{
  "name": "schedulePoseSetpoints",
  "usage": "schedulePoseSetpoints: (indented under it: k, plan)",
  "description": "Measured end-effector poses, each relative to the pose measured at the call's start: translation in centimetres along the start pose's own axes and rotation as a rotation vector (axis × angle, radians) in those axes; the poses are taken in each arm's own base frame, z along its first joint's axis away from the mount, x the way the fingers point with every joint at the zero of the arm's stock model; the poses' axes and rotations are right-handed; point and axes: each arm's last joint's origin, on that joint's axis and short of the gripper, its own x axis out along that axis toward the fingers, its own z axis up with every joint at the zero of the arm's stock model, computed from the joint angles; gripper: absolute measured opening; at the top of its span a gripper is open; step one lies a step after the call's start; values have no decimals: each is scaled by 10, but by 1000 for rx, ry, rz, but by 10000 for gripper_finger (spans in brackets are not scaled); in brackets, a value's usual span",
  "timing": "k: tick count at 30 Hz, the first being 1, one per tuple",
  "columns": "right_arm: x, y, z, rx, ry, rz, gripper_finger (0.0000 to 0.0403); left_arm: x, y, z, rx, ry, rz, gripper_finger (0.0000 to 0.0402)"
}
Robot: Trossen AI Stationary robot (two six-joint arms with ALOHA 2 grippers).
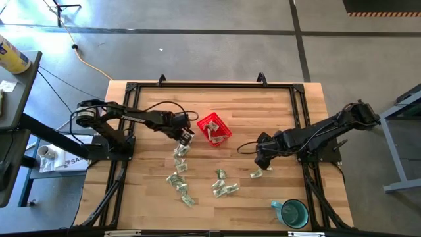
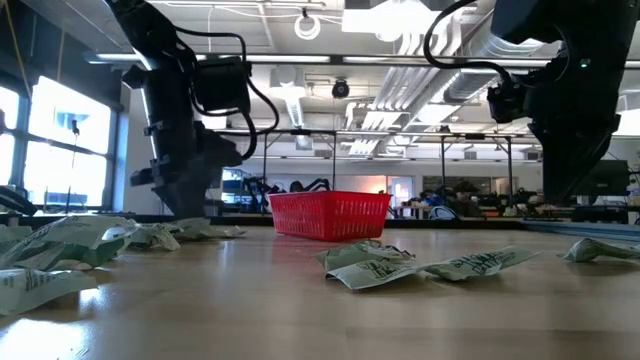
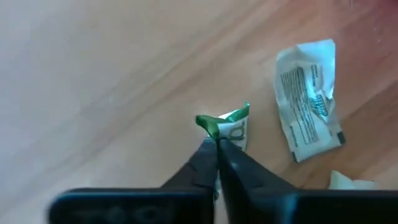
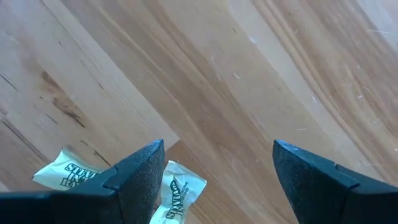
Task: Pick and place Stevia / Truvia into bins
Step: Put the truvia packet into the red basket
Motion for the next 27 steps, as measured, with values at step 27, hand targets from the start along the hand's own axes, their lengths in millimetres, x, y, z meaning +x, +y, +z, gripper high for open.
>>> schedulePoseSetpoints:
  k: [27]
  plan:
    - [0,2,4,12,-89,-10,289,-77,-70,90,236,-299,-268,24]
